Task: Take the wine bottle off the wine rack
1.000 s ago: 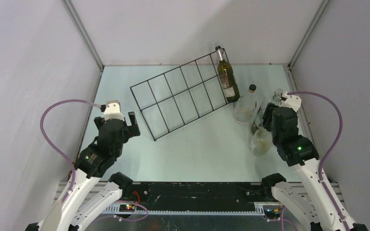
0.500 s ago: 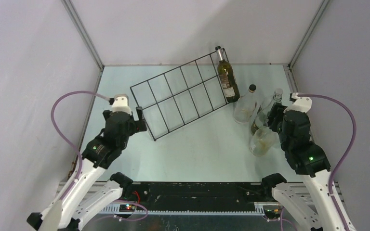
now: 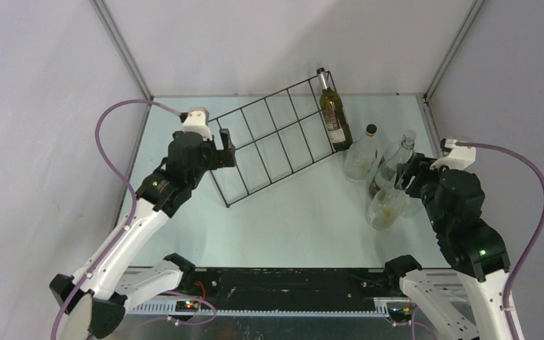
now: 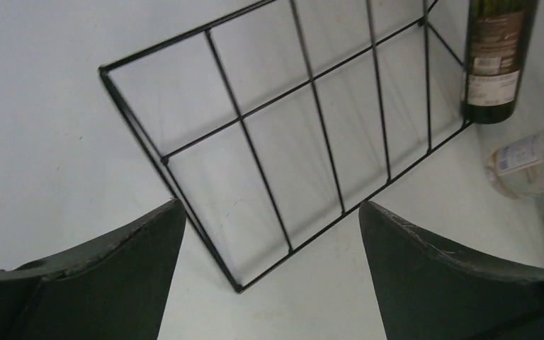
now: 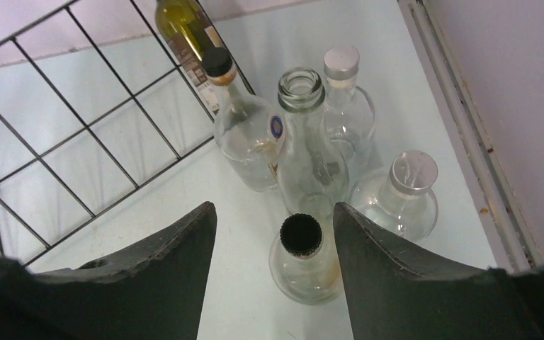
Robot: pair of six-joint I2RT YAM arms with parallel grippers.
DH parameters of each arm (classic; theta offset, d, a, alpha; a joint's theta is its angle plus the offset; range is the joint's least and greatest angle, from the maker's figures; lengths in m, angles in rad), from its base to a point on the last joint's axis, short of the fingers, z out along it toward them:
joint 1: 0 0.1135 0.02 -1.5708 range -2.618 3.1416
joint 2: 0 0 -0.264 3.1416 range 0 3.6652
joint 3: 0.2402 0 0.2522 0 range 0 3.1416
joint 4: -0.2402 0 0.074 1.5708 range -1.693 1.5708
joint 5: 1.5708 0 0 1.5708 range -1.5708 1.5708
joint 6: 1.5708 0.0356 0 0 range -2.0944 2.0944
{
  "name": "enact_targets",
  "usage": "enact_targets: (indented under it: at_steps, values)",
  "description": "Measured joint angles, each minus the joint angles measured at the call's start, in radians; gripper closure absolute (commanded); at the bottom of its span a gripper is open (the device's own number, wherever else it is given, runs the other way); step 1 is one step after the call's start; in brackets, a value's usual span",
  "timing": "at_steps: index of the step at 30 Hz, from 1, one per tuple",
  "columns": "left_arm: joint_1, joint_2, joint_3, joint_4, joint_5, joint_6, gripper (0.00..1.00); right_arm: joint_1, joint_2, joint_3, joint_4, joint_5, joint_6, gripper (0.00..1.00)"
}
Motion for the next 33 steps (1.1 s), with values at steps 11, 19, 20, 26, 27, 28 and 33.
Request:
enact_targets:
  at_steps: [11, 19, 20, 26, 27, 28, 33]
  values:
    - [-0.090, 0.257, 0.235, 0.045, 0.072, 0.002, 0.00, 0.000, -0.078, 0.060, -0.051, -0.042, -0.018, 0.35]
    - [-0.149, 0.490, 0.426, 0.086, 0.137, 0.000, 0.00, 0.000, -0.105, 0.061, -0.109, -0.041, -0.017, 0.35]
    - [-0.153, 0.518, 0.445, 0.089, 0.148, 0.000, 0.00, 0.000, -0.109, 0.061, -0.116, -0.041, -0.017, 0.35]
    - [-0.161, 0.713, 0.624, 0.091, 0.211, 0.000, 0.00, 0.000, -0.142, 0.061, -0.148, -0.031, -0.017, 0.35]
    - [-0.160, 0.746, 0.664, 0.090, 0.220, 0.000, 0.00, 0.000, -0.145, 0.062, -0.156, -0.029, -0.017, 0.35]
    - [-0.160, 0.769, 0.690, 0.089, 0.224, 0.000, 0.00, 0.000, -0.146, 0.063, -0.162, -0.027, -0.017, 0.35]
    - [-0.160, 0.899, 0.859, 0.094, 0.255, 0.000, 0.00, 0.000, -0.146, 0.063, -0.170, -0.023, -0.018, 0.35]
